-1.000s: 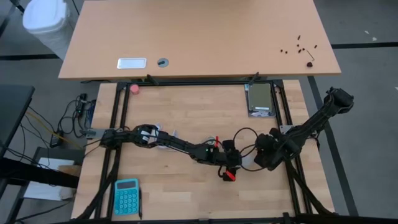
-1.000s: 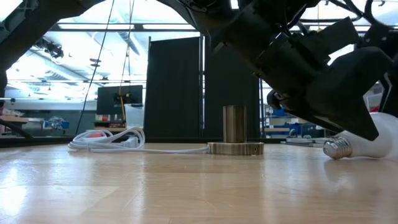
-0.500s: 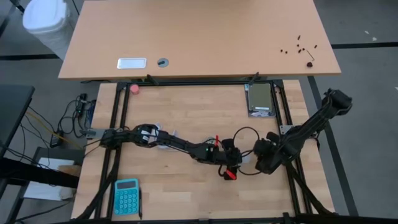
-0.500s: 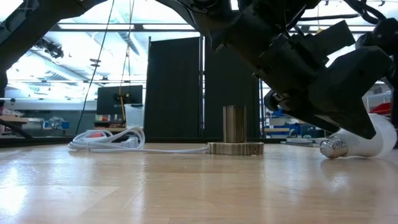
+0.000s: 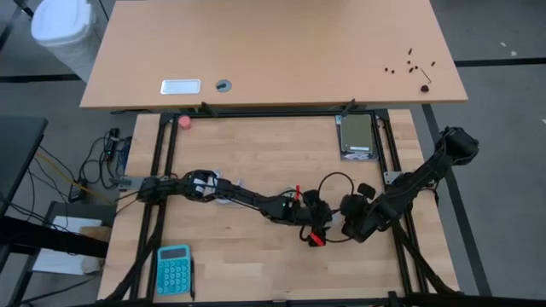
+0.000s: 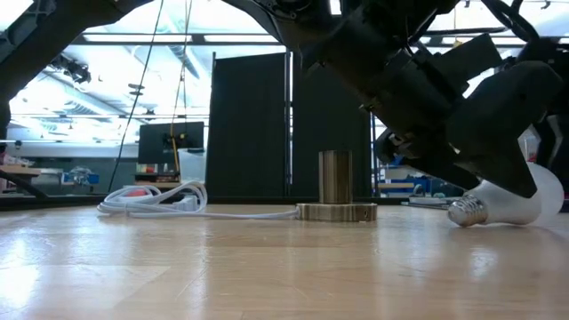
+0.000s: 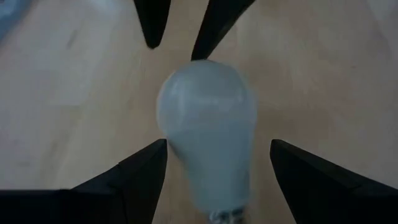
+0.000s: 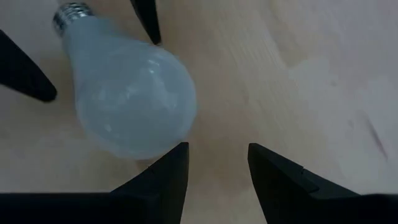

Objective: Screw lightbulb
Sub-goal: Insert the lightbulb into the lamp holder

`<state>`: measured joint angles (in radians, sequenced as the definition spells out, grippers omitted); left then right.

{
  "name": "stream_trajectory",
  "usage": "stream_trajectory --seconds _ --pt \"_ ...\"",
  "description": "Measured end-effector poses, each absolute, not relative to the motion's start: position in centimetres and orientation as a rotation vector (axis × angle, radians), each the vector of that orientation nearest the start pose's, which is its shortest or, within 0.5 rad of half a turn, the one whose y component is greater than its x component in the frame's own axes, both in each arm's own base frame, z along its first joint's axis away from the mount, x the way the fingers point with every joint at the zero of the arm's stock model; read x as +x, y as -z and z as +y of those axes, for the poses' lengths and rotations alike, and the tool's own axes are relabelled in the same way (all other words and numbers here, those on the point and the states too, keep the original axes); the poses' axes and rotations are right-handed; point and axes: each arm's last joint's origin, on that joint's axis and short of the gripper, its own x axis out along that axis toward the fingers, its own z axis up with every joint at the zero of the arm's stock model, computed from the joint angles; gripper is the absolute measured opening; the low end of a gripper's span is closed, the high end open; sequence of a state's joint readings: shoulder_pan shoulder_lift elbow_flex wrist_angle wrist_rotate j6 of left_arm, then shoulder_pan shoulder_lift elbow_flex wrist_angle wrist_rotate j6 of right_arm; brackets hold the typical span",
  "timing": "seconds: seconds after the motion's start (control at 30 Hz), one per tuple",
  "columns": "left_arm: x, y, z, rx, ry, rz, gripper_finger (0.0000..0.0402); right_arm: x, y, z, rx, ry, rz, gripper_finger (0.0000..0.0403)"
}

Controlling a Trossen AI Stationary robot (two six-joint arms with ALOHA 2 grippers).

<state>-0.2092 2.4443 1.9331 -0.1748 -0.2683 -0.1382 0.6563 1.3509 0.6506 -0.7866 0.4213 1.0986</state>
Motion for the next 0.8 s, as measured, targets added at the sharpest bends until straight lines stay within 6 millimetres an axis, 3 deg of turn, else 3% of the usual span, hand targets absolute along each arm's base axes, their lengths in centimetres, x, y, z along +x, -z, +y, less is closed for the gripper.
stream_trajectory --seconds 0.47,0.8 --pt "52.37 -13.72 -9.8 0.011 -0.104 0.767 0.0288 17.2 -15.26 11.6 0.213 0.44 1.11 0.0176" --pt "52.28 -13.61 -9.7 0.022 -0.093 0.785 0.0235 17.28 -15.28 11.66 0.202 0.424 1.106 0.0175"
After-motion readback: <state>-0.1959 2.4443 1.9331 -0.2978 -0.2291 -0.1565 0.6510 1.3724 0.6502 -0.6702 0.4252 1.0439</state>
